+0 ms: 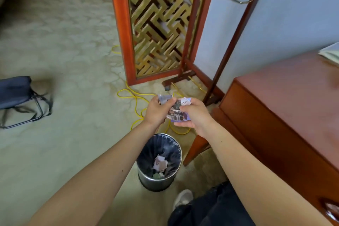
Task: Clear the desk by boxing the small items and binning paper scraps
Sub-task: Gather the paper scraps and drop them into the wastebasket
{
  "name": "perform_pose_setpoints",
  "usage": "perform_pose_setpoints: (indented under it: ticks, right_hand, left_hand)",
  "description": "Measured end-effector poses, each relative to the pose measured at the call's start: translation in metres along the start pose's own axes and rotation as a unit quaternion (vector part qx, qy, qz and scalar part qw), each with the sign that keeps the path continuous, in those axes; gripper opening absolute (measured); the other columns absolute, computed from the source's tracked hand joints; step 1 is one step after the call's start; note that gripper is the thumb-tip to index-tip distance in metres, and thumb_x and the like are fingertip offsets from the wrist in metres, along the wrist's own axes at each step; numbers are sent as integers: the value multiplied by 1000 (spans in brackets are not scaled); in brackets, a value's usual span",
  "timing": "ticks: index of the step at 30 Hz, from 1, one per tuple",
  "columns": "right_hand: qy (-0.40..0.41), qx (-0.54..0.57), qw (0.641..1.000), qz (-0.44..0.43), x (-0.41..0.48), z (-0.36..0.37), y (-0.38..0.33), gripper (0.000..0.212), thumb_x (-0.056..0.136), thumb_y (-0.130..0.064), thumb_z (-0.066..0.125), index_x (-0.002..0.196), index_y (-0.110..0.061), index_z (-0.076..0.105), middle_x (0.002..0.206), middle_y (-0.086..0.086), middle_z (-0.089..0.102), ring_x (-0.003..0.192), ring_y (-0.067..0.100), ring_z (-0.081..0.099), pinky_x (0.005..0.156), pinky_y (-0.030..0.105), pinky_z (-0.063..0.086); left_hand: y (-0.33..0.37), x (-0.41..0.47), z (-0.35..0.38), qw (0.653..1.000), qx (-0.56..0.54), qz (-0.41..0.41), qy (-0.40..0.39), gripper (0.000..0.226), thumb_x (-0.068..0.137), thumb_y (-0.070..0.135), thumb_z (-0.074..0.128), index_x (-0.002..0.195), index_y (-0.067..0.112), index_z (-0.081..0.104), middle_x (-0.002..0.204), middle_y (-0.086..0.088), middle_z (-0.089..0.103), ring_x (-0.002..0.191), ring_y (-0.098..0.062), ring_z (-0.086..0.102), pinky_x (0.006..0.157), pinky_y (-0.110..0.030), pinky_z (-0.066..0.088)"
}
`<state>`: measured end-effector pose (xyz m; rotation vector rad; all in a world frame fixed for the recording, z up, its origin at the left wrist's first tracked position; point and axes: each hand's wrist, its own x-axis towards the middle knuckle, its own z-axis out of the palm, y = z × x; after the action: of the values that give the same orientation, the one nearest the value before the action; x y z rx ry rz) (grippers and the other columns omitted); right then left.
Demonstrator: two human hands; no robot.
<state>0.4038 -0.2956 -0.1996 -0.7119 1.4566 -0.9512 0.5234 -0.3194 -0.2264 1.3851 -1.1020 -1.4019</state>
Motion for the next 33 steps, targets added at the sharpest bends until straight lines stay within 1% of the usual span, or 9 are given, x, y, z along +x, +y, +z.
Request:
perform_pose_setpoints:
  ticks: [4, 8, 13, 16, 18, 21, 25, 28, 33]
  right_hand:
    - [9, 3, 998, 60, 32, 6, 37, 30, 95, 3, 47, 123, -4, 51, 120, 21, 59, 91, 34, 64, 46, 35, 58]
    - [4, -14, 993, 121, 62, 3, 76, 31, 96, 2, 47, 125, -8, 48, 125, 18, 56, 99, 34, 62, 52, 37, 59]
    - [-1, -34, 983, 181, 89, -7, 129, 27, 96, 1, 46, 122, -8, 49, 121, 17, 53, 96, 29, 62, 48, 33, 58]
    - [-9, -69, 976, 208, 100, -7, 155, 23, 96, 1, 47, 116, -11, 49, 115, 15, 55, 85, 23, 63, 50, 33, 58]
    - [-13, -73, 970, 230, 107, -6, 169, 30, 96, 1, 47, 123, -12, 46, 113, 13, 56, 80, 20, 62, 52, 33, 58]
    - [-42, -76, 956, 282, 113, -4, 181, 40, 97, -9, 52, 135, -12, 40, 124, 11, 54, 96, 23, 62, 69, 39, 59]
    - [-50, -114, 934, 333, 115, -7, 189, 69, 97, -27, 53, 153, -24, 13, 158, 6, 21, 139, 31, 32, 97, 52, 43]
    - [-41, -121, 936, 327, 111, -13, 188, 62, 100, -25, 47, 153, -23, 15, 157, 6, 22, 139, 29, 32, 103, 52, 42]
    - [-28, -132, 951, 279, 97, -18, 176, 52, 101, -20, 42, 151, -19, 24, 151, 5, 34, 130, 24, 44, 100, 45, 47]
  left_hand:
    - [-46, 15, -5, 998, 39, -41, 14, 8, 89, 28, 67, 89, 22, 60, 84, 0, 67, 77, -17, 66, 63, -26, 52]
    - [-90, 28, -3, 991, 78, -110, 1, 12, 91, 32, 61, 99, 22, 59, 100, -4, 66, 88, -21, 61, 65, -29, 42]
    - [-144, 36, -2, 968, 94, -232, -30, 22, 92, 35, 59, 105, 19, 61, 98, -5, 67, 86, -22, 63, 72, -34, 48]
    - [-171, 39, -4, 944, 53, -324, -34, 21, 94, 29, 56, 109, 15, 63, 88, -8, 67, 71, -20, 63, 55, -23, 48]
    - [-184, 43, -6, 930, 26, -365, -17, 22, 95, 23, 54, 111, 13, 65, 87, -7, 68, 74, -20, 64, 60, -25, 51]
    - [-192, 48, -5, 913, -3, -409, -11, 32, 96, 36, 51, 115, 14, 64, 101, -9, 70, 92, -23, 64, 83, -37, 51]
    - [-182, 45, -7, 887, -12, -460, -31, 50, 100, 55, 31, 130, 20, 52, 134, -4, 50, 125, -25, 45, 104, -42, 32]
    - [-178, 42, -6, 888, -17, -459, -15, 62, 100, 55, 27, 142, 12, 42, 146, -15, 43, 130, -29, 44, 96, -38, 33]
    - [-176, 31, -1, 892, -3, -453, -10, 60, 101, 53, 28, 144, 13, 40, 151, -10, 36, 140, -30, 31, 105, -42, 30]
